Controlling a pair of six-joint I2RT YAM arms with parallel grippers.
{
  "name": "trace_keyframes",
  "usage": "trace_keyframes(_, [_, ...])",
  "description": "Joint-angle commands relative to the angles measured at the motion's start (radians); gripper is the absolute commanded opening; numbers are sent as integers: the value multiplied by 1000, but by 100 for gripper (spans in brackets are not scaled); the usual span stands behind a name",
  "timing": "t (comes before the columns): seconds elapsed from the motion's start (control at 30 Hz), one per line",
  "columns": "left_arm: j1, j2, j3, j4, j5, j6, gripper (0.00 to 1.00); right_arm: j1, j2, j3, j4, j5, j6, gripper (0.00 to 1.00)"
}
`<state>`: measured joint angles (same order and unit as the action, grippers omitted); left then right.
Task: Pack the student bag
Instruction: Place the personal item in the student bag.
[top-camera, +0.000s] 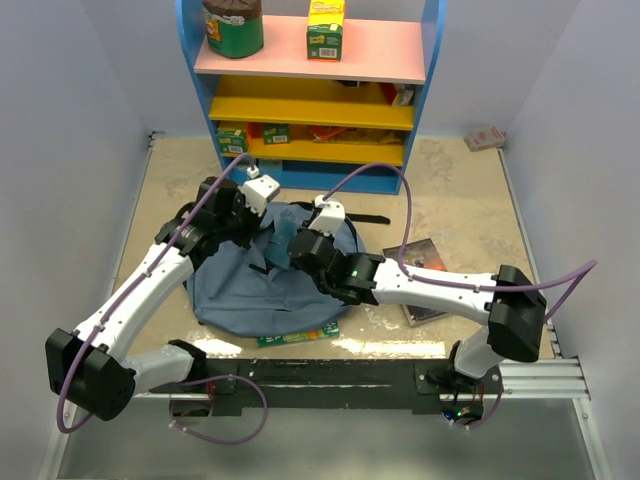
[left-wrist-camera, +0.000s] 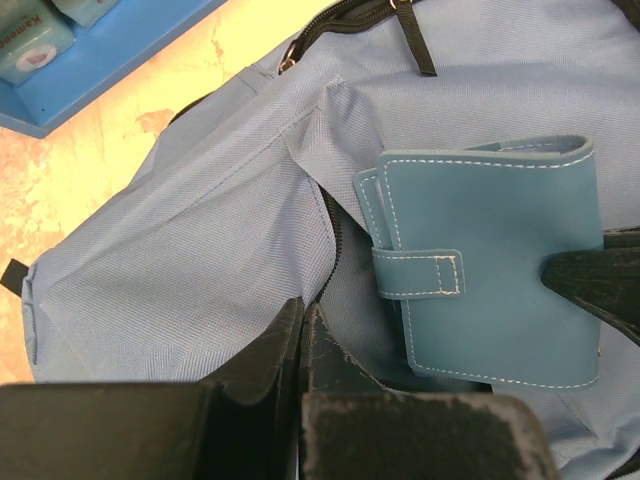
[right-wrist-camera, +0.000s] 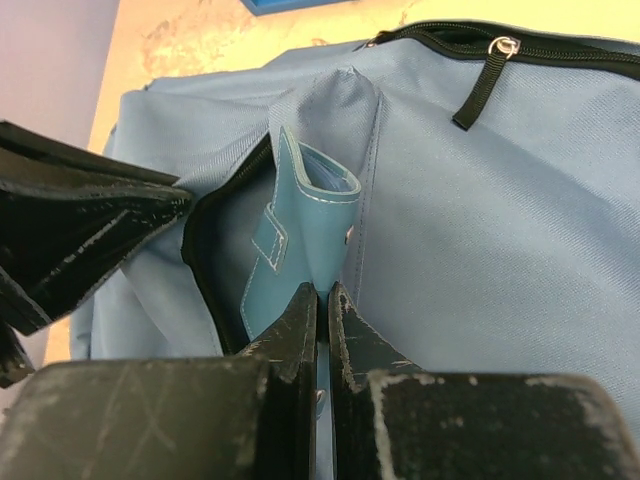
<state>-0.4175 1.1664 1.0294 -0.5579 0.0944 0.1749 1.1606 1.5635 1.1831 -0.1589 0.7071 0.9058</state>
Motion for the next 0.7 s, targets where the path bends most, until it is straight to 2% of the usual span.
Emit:
trace_keyframes(0.0, [2,-33,66,46,30,-21,0,14,9,20,-19,-23,-27,0])
trace_keyframes(0.23, [2,-27,66,46,71,-21,0,11,47,24,85,-243,-51,0])
trace_keyframes(0.37, [2,-27,78,35,129,-32,0,-39,53,4,96,-362,10,0])
trace_keyframes(0.53, [2,-31,83,30,151,-29,0,-50,95,45,13,-379,45,0])
trace_keyframes(0.67, [2,-27,93,30,168,-35,0,-49,92,46,-65,-322,77,0])
